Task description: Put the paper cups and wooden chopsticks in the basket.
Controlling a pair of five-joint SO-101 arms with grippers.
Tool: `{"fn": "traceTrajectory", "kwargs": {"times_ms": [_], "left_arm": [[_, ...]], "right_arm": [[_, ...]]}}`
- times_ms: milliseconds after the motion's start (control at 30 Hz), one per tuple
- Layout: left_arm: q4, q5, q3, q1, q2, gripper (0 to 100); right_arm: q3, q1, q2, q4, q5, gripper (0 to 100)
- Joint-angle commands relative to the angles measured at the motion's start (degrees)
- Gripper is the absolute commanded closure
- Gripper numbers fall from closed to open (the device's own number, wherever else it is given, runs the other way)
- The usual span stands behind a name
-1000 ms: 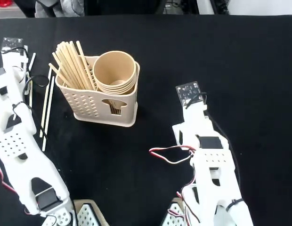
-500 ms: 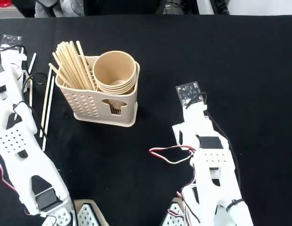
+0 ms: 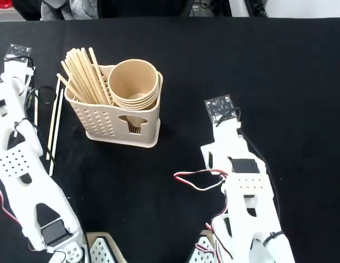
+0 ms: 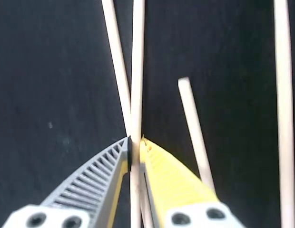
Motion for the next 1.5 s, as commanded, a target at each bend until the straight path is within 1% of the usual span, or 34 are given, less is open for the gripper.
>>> {"fn": "traceTrajectory", "kwargs": {"times_ms": [0,233,400,500,633,767,833,933,1067,1133,1233,1367,1467], "left_arm": [[8.62,-0.62,-3.82,-1.98,0.44,97],[22.42,-0.62,-6.02,-3.38,-0.09,97],[26.81,-0.53,-5.41,-4.53,0.44,97],[28.66,-0.35,-5.14,-6.64,0.44,97],[28.75,-0.44,0.31,-10.42,-0.26,97],[28.75,-1.23,8.48,-12.53,-1.76,97],[28.75,-2.64,12.53,-12.79,-3.43,97],[28.48,-2.81,18.33,-12.70,-6.77,97],[25.23,-2.64,24.31,-12.35,-12.04,97],[22.86,-0.62,26.33,-12.62,-15.30,97],[19.25,5.89,26.86,-12.70,-20.13,97],[15.74,7.65,26.77,-10.15,-26.20,94],[10.29,10.81,27.03,-7.69,-28.75,93]], "right_arm": [[-0.57,0.79,-0.31,-0.79,0.44,97.0],[-0.66,0.88,-0.31,-0.62,0.44,97.0],[-0.66,0.79,-0.31,-0.62,0.44,97.0],[-0.57,0.79,-0.31,-0.53,0.44,97.0],[-0.66,0.79,-0.31,-0.53,0.44,97.0],[-0.66,0.79,-0.31,-0.53,0.44,97.0],[-0.66,0.79,-0.31,-0.53,0.44,97.0],[-0.66,0.79,-0.31,-0.53,0.44,97.0],[-0.66,0.79,-0.31,-0.53,0.44,97.0],[-0.66,0.79,-0.31,-0.53,0.44,97.0],[-0.57,0.79,-0.31,-0.62,0.44,97.0],[-0.57,0.79,-0.31,-0.62,0.44,97.0],[-0.57,0.79,-0.31,-0.62,0.44,97.0]]}}
